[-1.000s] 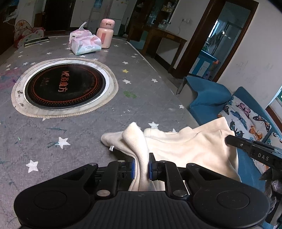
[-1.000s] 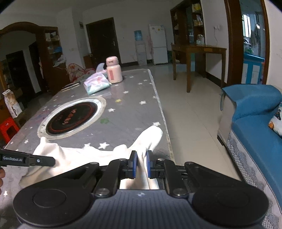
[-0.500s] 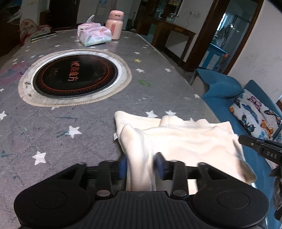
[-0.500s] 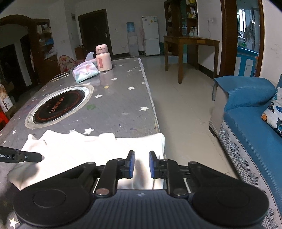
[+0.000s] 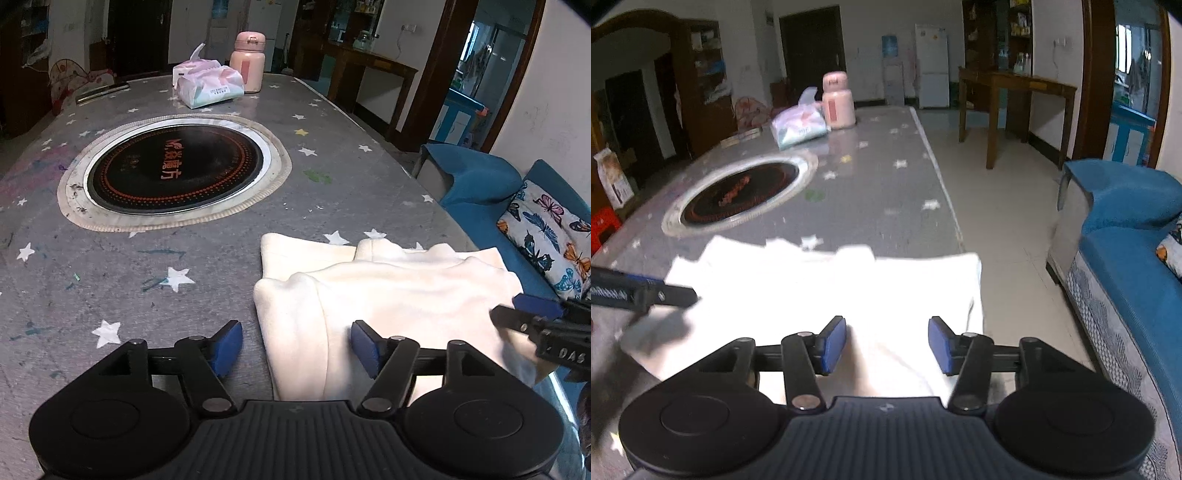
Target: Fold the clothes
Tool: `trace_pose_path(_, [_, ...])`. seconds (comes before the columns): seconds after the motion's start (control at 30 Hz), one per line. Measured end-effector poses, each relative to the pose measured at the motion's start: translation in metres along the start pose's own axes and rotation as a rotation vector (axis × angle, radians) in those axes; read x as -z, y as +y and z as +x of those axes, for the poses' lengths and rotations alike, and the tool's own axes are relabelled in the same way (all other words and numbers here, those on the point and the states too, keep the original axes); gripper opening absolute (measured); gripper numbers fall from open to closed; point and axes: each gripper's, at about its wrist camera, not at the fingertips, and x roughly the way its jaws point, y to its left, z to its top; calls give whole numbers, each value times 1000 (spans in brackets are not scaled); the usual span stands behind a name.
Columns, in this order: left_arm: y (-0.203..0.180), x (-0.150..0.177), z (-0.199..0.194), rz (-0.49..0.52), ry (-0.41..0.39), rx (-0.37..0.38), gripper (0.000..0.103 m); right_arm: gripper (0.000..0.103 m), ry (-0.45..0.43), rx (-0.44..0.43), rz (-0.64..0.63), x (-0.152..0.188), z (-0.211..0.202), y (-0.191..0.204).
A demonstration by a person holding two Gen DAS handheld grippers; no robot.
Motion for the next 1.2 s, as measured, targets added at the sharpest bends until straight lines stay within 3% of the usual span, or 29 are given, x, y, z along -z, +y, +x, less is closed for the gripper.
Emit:
trace_pose_path(0.17, [2,-1,0,12,-5,-20,74,51,8,4,-9,-4,1,3])
trace_pose_path(0.47, [8,-6,-1,0,-5,-34,82,49,-18,-47,-23,-41,14,14])
trace_pose_path(0.77, [10,-5,4,8,4,-36,86,46,42,15,-50,-40,57,23])
trace_pose_path(0.9, [10,-4,4,8,7,-39,86,46,28,16,-50,-42,54,24])
trace_pose_path(1.17, [8,3,-6,23,-9,-47,92,60,13,-10,-59,-33,29,26])
trace_pose_path(1.2, [7,5,-8,25,-11,-46,93,67,13,-14,-59,-29,24,27])
